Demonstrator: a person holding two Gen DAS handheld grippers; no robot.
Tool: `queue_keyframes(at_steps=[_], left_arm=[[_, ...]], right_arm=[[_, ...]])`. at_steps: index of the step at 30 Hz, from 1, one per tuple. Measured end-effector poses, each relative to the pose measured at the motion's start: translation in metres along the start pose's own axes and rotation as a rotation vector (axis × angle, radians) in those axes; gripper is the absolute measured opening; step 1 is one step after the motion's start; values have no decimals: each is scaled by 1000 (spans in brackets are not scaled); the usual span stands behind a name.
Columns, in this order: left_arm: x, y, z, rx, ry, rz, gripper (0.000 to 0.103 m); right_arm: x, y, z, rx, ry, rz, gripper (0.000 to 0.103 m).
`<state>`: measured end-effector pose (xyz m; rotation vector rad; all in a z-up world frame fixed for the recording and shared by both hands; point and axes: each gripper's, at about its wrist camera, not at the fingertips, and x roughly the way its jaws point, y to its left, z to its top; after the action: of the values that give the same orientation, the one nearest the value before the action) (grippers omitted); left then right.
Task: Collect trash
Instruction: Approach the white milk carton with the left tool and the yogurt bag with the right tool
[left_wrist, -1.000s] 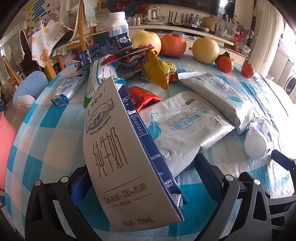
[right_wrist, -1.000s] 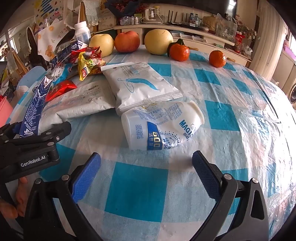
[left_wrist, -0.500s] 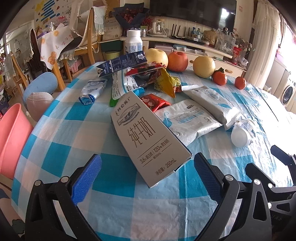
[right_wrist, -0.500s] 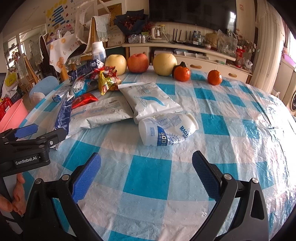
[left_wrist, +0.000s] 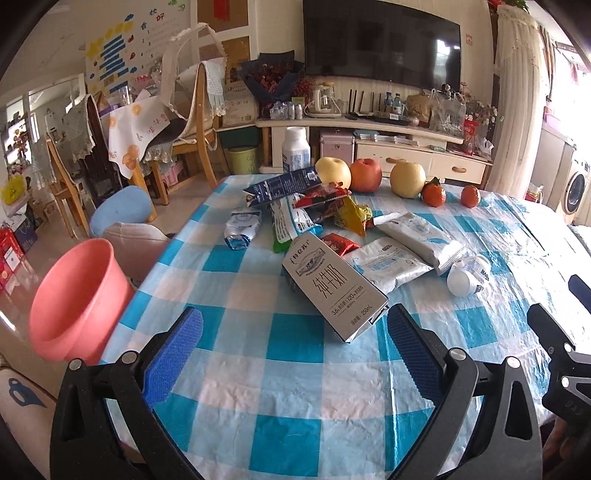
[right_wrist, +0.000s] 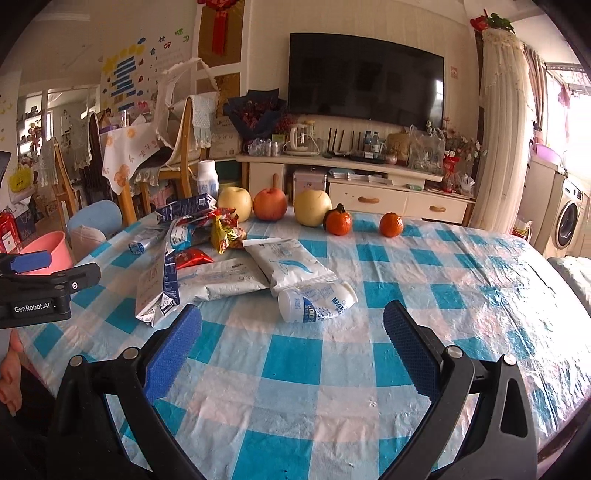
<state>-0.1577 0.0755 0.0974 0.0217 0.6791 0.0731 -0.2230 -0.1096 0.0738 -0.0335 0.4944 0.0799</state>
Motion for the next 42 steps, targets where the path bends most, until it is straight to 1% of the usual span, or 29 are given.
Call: queue_keyframes(at_steps=[5,11,19,28,42], left_arm=[[-30,13,1,1,-54,6,99],[-57,25,1,-7,-94,2,99],[-78,32,-1,-15,-138,16,99],[-84,36,-4,-12,-150,34,99],[-81,41,-10,-19,-151,51,99]], right_arm=[[-19,6,-3,-8,-27,-20,99],[-39,10,-8,-12,-54,-30,99],[-58,13,-15,-29,-93,-60,99],[-69,22,-18,-68,-136,-81,99],[-60,24,-22,-94,-105,-75,99]])
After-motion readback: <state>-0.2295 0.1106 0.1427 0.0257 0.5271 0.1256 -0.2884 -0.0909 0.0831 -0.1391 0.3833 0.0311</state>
